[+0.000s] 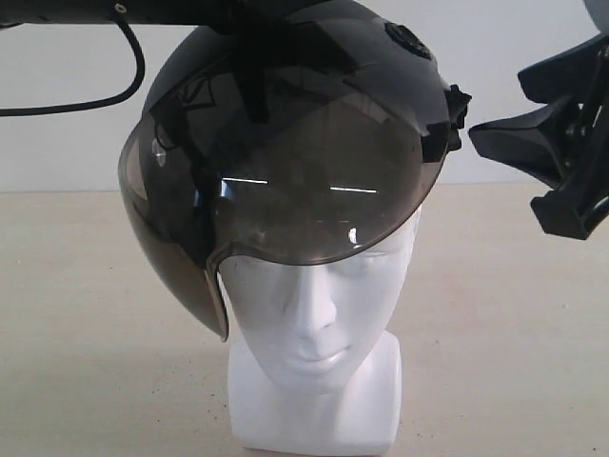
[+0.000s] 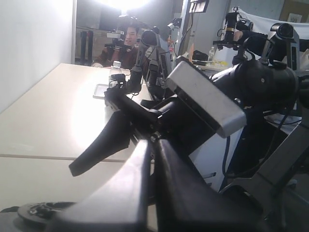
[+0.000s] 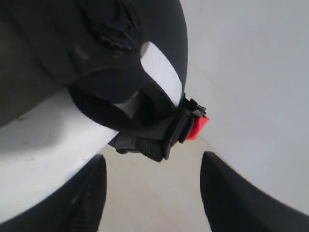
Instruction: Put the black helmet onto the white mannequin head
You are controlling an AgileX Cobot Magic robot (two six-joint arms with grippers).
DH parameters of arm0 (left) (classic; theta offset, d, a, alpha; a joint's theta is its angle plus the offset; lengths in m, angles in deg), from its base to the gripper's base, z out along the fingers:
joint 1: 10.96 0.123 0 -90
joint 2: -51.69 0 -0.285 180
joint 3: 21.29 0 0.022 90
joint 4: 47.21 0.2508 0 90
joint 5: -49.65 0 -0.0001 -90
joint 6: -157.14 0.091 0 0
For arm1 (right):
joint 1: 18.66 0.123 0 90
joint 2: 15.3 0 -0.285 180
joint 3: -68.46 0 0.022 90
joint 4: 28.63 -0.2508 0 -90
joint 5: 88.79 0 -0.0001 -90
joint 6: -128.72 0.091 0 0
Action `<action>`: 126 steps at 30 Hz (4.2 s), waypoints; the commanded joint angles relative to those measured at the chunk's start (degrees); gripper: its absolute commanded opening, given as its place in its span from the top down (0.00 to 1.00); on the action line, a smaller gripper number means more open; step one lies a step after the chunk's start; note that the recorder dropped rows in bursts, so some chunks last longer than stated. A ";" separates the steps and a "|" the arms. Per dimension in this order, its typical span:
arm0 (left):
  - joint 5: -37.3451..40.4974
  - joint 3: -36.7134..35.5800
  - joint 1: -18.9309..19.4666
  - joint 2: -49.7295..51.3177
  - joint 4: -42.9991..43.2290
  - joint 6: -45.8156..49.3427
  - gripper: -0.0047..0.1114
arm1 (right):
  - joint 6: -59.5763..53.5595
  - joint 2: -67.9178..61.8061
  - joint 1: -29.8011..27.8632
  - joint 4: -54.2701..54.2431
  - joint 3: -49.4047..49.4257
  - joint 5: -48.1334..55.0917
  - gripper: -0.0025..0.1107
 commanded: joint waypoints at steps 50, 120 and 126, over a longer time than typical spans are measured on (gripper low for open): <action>-2.91 -2.88 -0.26 2.97 10.37 -5.46 0.92 | 80.84 -0.64 -0.17 -1.06 -0.89 -5.10 0.49; -2.91 -2.88 -0.26 2.97 10.37 -5.46 0.92 | 65.01 -17.68 -4.21 -11.31 -8.34 6.95 0.98; -2.91 -2.88 -0.26 2.97 10.23 -6.36 0.92 | 64.55 -17.07 -4.21 -8.06 -8.34 7.94 0.98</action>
